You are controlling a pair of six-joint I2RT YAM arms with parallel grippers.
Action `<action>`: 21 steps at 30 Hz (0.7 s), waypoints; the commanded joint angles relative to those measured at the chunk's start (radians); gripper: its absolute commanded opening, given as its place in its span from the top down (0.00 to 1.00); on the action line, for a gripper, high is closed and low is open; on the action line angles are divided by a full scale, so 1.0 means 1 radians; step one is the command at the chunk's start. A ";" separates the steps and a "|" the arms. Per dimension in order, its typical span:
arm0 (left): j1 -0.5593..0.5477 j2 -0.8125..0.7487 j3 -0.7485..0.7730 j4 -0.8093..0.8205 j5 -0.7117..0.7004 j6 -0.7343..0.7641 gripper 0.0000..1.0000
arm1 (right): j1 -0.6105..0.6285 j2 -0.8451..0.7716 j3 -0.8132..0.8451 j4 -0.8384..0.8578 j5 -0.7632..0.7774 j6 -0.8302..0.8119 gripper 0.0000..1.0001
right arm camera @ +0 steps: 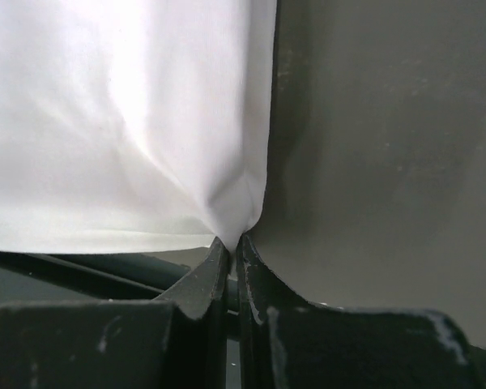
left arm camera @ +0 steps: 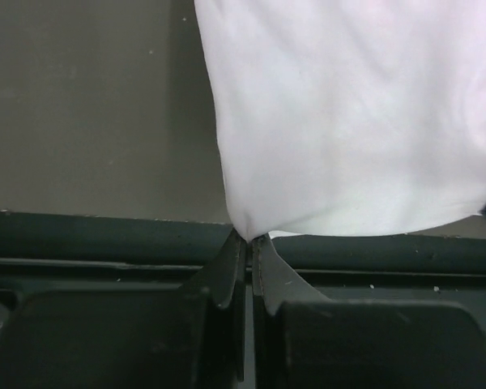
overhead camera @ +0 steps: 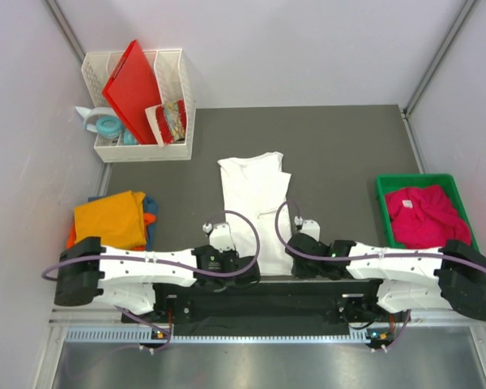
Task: Fold and stack the t-shirts
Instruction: Grab one side of the 2/3 rectangular tshirt with both arms, then fold the long partially folded tshirt into a neat square
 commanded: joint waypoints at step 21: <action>0.010 -0.094 0.217 -0.227 -0.291 0.176 1.00 | 0.040 0.053 0.381 -0.257 0.304 0.008 1.00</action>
